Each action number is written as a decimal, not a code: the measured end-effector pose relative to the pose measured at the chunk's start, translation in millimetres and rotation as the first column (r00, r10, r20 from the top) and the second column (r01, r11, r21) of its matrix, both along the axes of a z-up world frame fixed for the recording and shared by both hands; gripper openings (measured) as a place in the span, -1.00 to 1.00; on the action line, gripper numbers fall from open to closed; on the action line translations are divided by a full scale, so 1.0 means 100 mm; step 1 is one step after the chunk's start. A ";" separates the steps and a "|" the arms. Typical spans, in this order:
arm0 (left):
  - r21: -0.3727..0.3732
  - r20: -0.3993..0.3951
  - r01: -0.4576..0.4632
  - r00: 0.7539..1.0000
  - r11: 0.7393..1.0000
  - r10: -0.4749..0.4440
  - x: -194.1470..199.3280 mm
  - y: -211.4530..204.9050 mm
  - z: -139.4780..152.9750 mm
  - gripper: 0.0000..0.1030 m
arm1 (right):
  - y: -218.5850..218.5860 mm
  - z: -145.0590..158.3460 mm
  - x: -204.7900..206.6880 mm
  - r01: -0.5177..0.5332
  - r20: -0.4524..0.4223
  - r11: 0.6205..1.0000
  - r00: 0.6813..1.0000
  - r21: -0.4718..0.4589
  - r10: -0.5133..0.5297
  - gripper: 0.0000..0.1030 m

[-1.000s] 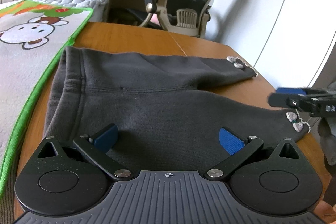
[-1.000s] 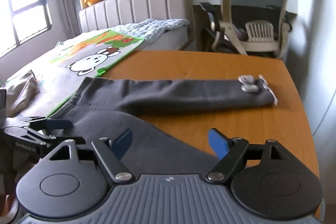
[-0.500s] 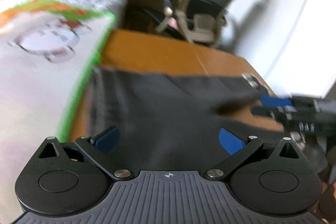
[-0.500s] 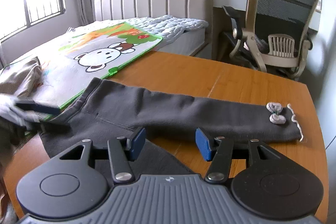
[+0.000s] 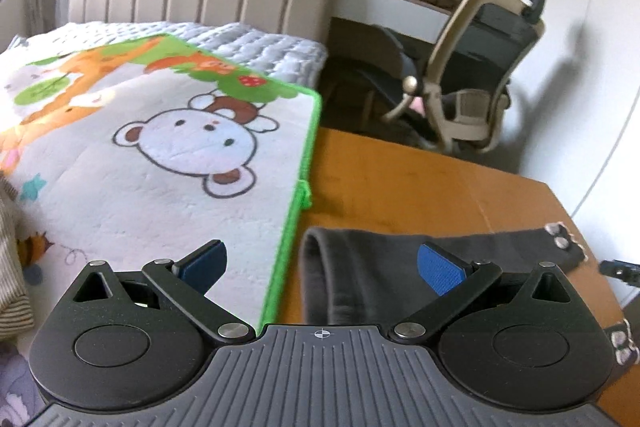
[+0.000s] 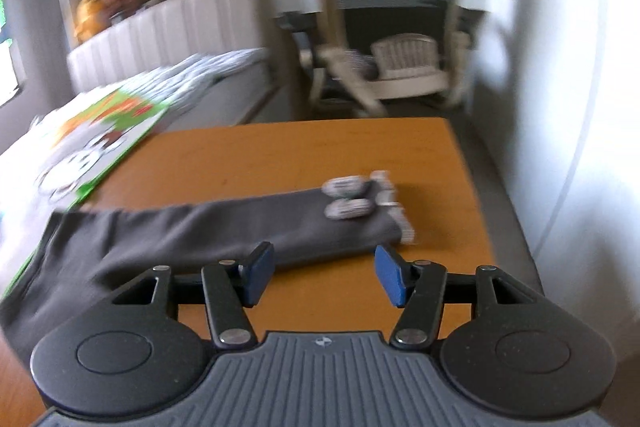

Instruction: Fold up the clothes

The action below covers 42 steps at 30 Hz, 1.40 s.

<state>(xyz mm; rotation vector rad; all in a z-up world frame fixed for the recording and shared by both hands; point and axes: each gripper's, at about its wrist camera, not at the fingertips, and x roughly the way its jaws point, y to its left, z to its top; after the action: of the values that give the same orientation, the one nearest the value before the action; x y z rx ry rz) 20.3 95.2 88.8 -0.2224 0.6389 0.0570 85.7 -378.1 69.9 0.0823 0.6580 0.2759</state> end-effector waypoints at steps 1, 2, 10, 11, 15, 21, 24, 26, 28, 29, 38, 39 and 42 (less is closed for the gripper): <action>-0.007 -0.005 -0.011 1.000 1.000 0.011 0.01 0.04 -0.03 1.00 | -0.07 -0.02 0.02 0.020 -0.004 1.000 1.000 0.011 -0.020 0.12; -0.013 -0.011 -0.018 1.000 1.000 0.018 0.03 0.08 -0.07 1.00 | -0.13 -0.05 0.04 0.036 -0.007 0.999 0.999 0.019 -0.036 0.12; -0.024 0.009 0.024 1.000 0.999 -0.024 0.11 0.16 -0.27 1.00 | -0.33 -0.24 0.09 0.083 -0.036 0.996 0.996 0.026 -0.082 0.28; -0.044 0.024 0.035 0.999 0.998 -0.034 0.13 0.18 -0.27 1.00 | -0.32 -0.28 0.10 0.084 -0.044 0.996 0.996 0.021 -0.083 0.28; -0.172 0.056 0.036 0.998 0.984 -0.027 0.25 0.30 -0.32 1.00 | -0.28 -0.35 0.08 0.076 -0.063 0.997 0.995 0.005 -0.076 0.28; -0.248 -0.018 -0.019 1.000 0.969 0.015 0.57 0.21 -0.43 1.00 | -0.23 -0.34 0.06 0.059 -0.040 0.998 0.997 -0.007 -0.059 0.30; -0.180 -0.080 -0.063 0.996 0.982 0.049 0.72 0.06 -0.55 0.66 | -0.25 -0.25 0.10 0.078 -0.021 0.997 0.997 0.002 -0.077 0.30; -0.168 -0.111 -0.064 0.993 0.984 0.046 0.78 -0.02 -0.63 0.50 | -0.27 -0.15 0.18 0.089 -0.004 0.996 0.996 0.019 -0.089 0.30; -0.147 -0.121 -0.059 0.992 0.987 0.042 0.81 -0.08 -0.68 0.51 | -0.27 -0.08 0.32 0.099 -0.003 0.994 0.995 0.037 -0.098 0.11; -0.136 -0.119 -0.059 0.992 0.989 0.043 0.82 -0.09 -0.69 0.54 | -0.27 -0.04 0.40 0.103 -0.005 0.994 0.995 0.045 -0.103 0.05; -0.090 -0.114 -0.032 0.993 0.995 0.022 0.94 -0.23 -0.74 0.40 | -0.03 -0.32 1.29 0.202 -0.067 0.979 0.978 0.034 -0.199 -0.10; -0.076 -0.116 -0.031 0.993 0.997 0.022 0.94 -0.24 -0.74 0.31 | 0.00 -0.37 1.34 0.198 -0.071 0.980 0.978 0.021 -0.196 -0.17; -0.079 -0.114 -0.032 0.993 0.996 0.023 0.93 -0.19 -0.74 -0.13 | 0.11 -0.45 1.37 0.149 -0.047 0.989 0.988 -0.025 -0.150 -0.70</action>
<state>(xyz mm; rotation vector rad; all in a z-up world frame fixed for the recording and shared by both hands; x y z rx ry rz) 113.2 76.5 15.2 -0.3072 0.7519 0.0705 222.3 -366.8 24.8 0.1175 0.6998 0.1224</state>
